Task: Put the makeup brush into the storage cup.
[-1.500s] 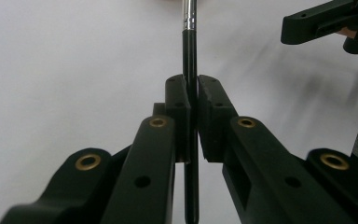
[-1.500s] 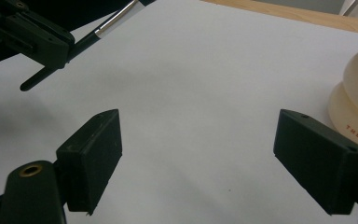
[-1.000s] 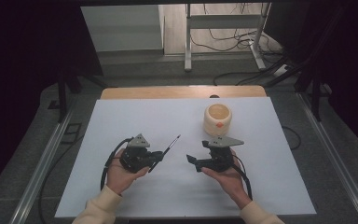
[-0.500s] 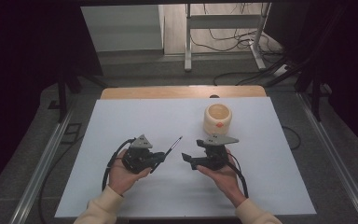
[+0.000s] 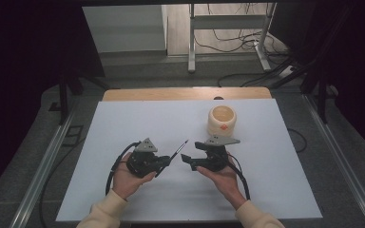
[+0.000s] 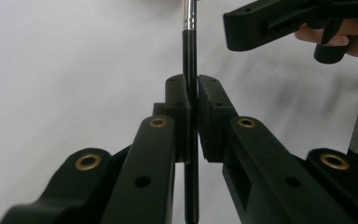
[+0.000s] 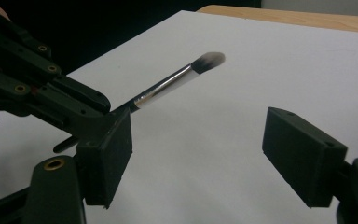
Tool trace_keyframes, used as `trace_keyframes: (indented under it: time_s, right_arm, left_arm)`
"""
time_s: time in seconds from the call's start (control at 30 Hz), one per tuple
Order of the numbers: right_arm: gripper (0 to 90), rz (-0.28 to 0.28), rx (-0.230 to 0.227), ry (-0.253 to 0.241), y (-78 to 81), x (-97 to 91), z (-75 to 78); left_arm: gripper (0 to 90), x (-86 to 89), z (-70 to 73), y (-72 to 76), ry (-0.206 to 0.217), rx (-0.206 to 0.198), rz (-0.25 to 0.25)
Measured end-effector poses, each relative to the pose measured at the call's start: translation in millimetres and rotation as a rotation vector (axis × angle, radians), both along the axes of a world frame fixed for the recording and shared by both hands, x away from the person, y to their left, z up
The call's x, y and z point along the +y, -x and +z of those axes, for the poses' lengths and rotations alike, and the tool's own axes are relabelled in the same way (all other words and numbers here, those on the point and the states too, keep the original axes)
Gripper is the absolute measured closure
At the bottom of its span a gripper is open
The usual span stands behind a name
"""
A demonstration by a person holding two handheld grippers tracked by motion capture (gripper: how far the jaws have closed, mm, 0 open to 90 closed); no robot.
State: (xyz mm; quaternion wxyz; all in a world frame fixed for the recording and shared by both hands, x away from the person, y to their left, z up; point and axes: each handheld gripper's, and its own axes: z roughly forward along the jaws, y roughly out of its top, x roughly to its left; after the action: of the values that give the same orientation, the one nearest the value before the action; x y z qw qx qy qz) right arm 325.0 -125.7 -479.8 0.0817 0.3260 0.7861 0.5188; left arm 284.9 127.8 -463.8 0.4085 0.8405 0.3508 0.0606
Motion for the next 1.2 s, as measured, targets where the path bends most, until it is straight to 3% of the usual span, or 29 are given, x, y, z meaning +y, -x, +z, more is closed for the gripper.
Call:
trace_keyframes:
  time_s: [0.43, 0.73, 1.03, 1.2]
  right_arm:
    - [33.1, -0.007, 0.038, -0.068, -4.2, 2.5, -0.9]
    - [41.3, 0.034, 0.088, -0.124, -7.0, 4.8, -3.1]
    - [61.7, 0.061, 0.104, -0.178, -7.5, 4.2, -2.4]
    - [71.6, 0.100, 0.139, -0.221, -7.8, 3.1, -1.5]
  left_arm:
    - [83.8, -5.2, -1.9, 1.4, -0.002, -0.010, -0.005]
    - [83.8, -10.9, -2.7, 3.9, -0.004, -0.029, -0.013]
    - [83.8, -16.0, -4.5, 5.6, -0.014, -0.037, -0.031]
    - [83.8, -18.7, -6.5, 5.6, -0.021, -0.033, -0.036]
